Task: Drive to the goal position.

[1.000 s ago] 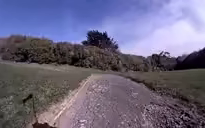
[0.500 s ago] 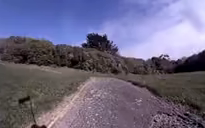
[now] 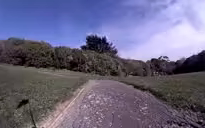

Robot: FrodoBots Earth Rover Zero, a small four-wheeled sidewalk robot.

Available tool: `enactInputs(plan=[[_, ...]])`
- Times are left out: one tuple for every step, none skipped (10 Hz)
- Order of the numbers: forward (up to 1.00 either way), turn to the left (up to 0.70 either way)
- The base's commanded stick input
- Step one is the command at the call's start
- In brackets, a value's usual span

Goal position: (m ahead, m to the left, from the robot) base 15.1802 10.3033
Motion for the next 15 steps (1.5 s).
enactInputs(plan=[[0.45, 0.0], [0.45, 0.0], [0.45, 0.0], [0.45, 0.0], [0.45, 0.0], [0.45, 0.0], [0.45, 0.0], [0.45, 0.0], [0.45, 0.0], [0.45, 0.0], [0.45, 0.0], [0.45, 0.0], [0.45, 0.0], [0.45, 0.0], [0.45, 0.0]])
